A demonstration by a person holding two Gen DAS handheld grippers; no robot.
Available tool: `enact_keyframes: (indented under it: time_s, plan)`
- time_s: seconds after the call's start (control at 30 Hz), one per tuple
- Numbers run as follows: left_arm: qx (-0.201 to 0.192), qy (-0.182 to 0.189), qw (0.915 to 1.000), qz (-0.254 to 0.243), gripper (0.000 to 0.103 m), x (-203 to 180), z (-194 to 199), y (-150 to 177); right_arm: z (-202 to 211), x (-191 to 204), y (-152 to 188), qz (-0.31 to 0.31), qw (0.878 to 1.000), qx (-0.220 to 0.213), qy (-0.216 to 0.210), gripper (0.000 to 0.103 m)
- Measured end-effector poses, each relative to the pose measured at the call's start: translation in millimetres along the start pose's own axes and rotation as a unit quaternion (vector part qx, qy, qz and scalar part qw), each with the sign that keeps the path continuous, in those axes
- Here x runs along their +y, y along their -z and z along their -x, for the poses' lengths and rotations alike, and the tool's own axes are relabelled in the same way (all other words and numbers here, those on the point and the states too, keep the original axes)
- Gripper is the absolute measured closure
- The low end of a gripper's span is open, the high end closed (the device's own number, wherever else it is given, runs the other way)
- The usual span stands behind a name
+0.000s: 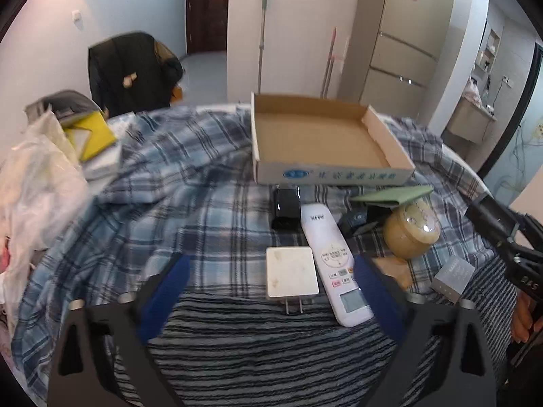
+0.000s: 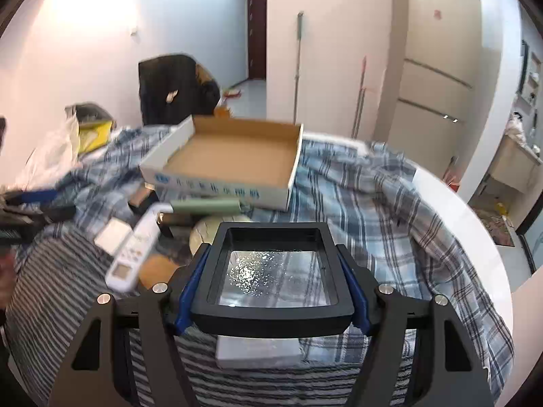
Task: Organize rigid objects
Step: 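Grasp the white plug charger with the left gripper while right holds the glass square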
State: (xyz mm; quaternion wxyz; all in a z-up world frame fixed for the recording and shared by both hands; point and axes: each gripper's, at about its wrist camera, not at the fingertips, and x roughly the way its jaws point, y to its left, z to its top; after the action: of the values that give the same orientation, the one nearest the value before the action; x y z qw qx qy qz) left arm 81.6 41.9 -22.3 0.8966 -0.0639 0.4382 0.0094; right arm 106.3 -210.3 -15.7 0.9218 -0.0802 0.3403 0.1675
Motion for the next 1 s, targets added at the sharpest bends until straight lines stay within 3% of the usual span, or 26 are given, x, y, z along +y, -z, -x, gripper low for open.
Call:
enact_keyframes:
  time_s: [0.13, 0.2, 0.3, 0.4, 0.57, 0.7, 0.77, 1.0]
  plan:
    - [0.073, 0.038, 0.9965, 0.017, 0.026, -2, -29, -5, -2, 8, 0, 0.004, 1.0, -0.015, -0.004, 0.034]
    - [0.096, 0.03, 0.9948, 0.018, 0.035, -4, -42, -6, -4, 10, 4, 0.01, 1.0, -0.022, 0.007, 0.034]
    - [0.118, 0.009, 0.993, 0.004, 0.036, -8, -56, -7, -9, 6, 8, 0.007, 1.0, -0.018, 0.006, 0.034]
    - [0.133, 0.016, 0.991, 0.013, 0.038, -7, -62, -8, -13, -6, 12, -0.011, 1.0, -0.009, -0.002, 0.034]
    - [0.136, 0.005, 0.9905, -0.019, 0.038, -22, -62, -12, -19, -13, 16, -0.015, 1.0, 0.001, 0.002, 0.034]
    - [0.168, 0.013, 0.9854, -0.021, 0.039, -28, -70, -12, -19, -18, 17, -0.02, 1.0, 0.002, 0.001, 0.034]
    - [0.168, -0.005, 0.9853, -0.032, 0.049, -29, -71, -11, -20, -19, 17, -0.022, 1.0, 0.003, 0.001, 0.034]
    - [0.178, -0.008, 0.9839, -0.016, 0.051, -19, -76, -12, -21, -19, 18, -0.019, 1.0, 0.009, 0.001, 0.034]
